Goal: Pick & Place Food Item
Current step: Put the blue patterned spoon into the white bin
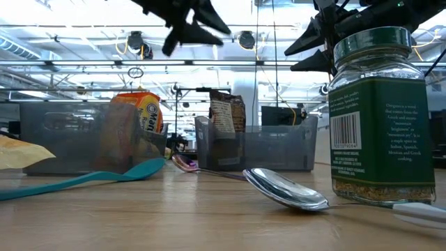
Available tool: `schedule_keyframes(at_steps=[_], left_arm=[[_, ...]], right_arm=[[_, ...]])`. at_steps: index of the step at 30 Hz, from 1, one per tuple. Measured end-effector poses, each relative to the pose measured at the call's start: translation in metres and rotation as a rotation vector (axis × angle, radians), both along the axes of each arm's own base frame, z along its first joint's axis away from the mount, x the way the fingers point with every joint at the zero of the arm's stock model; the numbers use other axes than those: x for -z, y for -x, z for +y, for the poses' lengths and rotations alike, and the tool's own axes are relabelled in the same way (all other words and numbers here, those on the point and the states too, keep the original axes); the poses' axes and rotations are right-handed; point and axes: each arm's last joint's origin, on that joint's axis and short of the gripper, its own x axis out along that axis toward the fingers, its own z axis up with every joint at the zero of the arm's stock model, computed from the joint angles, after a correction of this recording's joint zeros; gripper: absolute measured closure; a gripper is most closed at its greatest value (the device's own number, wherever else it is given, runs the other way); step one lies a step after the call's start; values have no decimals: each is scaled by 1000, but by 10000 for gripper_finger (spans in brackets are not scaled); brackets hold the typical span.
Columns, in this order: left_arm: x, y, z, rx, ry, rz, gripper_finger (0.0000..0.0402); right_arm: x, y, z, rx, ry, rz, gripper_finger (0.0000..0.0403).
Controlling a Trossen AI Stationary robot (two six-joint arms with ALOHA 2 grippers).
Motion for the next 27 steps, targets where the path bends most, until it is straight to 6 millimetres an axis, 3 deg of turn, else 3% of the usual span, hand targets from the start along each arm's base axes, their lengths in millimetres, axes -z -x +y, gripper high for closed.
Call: schedule_keyframes(at_steps=[6,15,27], left_arm=[[-37,17,9,-22,-6,-182,263],[-80,25,28,-81,-1,-587,263],[-88,30,55,132,-55,-631,263]], right_arm=[[-1,0,0,-1,14,-3,206],[-4,-1,0,-4,56,-26,206],[-16,-2,-6,10,133,-130,206]])
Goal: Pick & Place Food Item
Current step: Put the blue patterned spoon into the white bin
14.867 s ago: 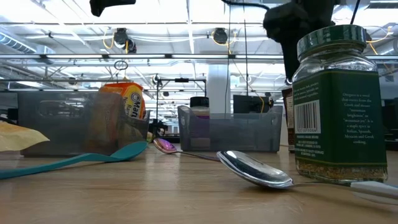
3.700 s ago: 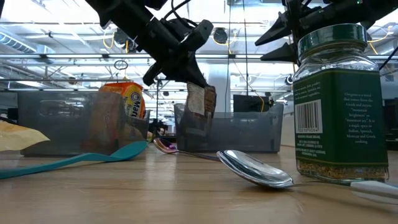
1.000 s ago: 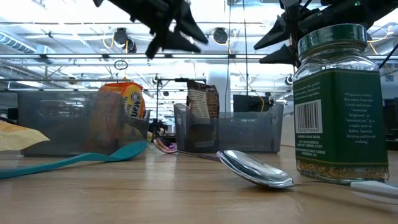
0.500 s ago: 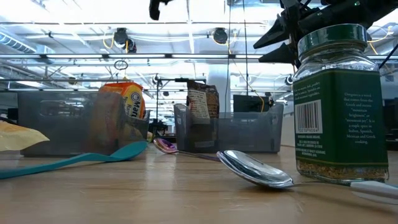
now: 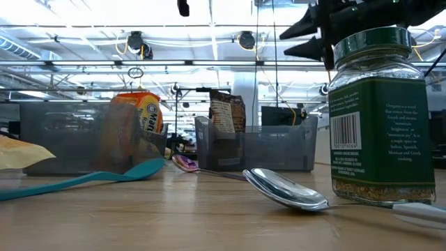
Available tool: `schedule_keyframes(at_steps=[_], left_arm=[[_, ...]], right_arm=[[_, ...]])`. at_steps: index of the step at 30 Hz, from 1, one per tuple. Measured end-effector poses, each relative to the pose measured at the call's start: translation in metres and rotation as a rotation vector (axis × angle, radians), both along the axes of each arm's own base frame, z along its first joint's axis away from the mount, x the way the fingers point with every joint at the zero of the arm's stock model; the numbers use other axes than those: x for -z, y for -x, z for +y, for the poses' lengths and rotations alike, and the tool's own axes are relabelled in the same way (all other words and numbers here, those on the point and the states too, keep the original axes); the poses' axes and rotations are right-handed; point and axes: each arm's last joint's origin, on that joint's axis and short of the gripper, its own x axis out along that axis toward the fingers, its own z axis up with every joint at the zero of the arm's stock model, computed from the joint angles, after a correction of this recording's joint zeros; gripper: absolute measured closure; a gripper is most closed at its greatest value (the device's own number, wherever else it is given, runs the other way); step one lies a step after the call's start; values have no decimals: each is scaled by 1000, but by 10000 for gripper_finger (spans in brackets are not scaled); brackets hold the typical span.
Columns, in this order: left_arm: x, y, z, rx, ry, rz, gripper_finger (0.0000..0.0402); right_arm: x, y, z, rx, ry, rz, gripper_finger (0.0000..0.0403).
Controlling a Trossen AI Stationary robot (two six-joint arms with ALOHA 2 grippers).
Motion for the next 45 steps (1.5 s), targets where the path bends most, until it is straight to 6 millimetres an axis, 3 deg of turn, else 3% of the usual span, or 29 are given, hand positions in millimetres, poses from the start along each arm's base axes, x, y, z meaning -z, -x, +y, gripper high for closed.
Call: schedule_keyframes(at_steps=[4,10,15,21,25,30,37,45], left_arm=[[-1,1,5,47,-6,-5,260],[-12,7,10,273,-6,-22,231],[-16,5,6,462,56,97,224],[-5,3,-15,521,134,426,239],[2,4,-29,528,173,536,244],[8,6,-45,578,208,608,245],[13,7,-65,576,257,671,245],[30,9,-98,509,331,742,245]], right_arm=[[-8,1,-7,8,-29,-103,206],[-20,1,-9,-110,-54,-232,206],[-21,1,-7,-206,-91,-251,206],[-17,-2,2,-315,-146,-224,206],[-14,-7,10,-402,-191,-201,206],[-12,-18,22,-521,-231,-131,206],[-30,-39,37,-653,-148,19,206],[-33,-42,37,-658,-99,119,206]])
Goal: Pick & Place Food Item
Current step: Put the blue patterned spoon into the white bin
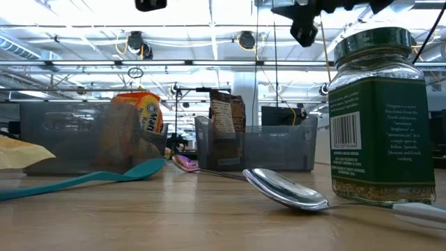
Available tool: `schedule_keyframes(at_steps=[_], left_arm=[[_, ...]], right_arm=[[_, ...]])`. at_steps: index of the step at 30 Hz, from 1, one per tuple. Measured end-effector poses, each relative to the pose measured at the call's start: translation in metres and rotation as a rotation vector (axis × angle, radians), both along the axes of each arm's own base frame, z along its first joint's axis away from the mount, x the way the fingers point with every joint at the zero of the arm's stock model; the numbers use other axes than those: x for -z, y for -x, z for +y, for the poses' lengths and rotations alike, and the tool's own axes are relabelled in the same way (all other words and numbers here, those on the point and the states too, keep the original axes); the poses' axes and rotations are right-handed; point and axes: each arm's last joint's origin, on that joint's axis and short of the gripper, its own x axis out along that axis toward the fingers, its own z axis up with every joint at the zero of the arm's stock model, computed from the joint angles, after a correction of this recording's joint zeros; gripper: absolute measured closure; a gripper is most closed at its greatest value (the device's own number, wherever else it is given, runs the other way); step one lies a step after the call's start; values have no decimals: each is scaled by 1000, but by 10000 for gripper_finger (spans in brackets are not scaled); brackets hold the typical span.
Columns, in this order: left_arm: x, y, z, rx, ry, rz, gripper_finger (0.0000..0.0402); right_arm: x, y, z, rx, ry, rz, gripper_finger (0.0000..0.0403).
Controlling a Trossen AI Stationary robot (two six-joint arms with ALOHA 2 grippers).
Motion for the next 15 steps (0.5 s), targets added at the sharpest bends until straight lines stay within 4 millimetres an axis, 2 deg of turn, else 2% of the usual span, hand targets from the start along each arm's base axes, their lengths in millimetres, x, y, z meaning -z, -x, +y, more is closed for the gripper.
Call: schedule_keyframes(at_steps=[3,6,10,15], left_arm=[[10,-3,-14,-21,18,46,245],[23,-16,-30,-8,46,66,245],[48,-40,-52,40,80,79,245],[84,-60,-64,76,124,181,245]], right_arm=[[2,1,-2,14,-11,27,206],[5,2,-3,17,-22,58,206],[6,2,-3,16,-21,73,206],[8,5,-1,9,-23,105,206]])
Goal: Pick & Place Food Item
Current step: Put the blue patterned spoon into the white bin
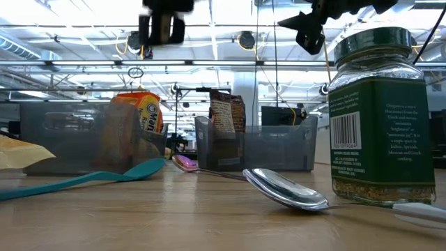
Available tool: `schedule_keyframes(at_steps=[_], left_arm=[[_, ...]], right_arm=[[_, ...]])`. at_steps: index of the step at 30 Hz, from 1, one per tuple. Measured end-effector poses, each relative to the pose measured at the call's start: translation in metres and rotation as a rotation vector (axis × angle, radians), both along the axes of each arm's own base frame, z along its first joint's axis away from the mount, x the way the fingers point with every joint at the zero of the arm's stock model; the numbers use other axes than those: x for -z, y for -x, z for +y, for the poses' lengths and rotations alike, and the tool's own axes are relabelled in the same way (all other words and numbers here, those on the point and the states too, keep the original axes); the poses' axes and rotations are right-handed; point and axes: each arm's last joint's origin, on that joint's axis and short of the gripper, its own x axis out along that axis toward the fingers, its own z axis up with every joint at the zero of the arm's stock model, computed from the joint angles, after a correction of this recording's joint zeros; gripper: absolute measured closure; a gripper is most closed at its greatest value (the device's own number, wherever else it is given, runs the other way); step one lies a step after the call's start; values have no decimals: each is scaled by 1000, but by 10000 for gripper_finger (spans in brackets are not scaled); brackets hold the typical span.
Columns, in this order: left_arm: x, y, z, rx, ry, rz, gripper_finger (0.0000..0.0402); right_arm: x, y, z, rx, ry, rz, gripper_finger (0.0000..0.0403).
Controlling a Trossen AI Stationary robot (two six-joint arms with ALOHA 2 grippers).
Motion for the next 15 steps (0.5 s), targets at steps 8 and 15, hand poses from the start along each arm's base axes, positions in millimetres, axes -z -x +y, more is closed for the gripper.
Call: schedule_keyframes(at_steps=[8,15], left_arm=[[43,-13,-11,15,-10,132,245],[71,-23,-15,38,3,188,245]], right_arm=[[-3,15,-1,60,-4,32,206],[11,39,-1,132,-53,32,206]])
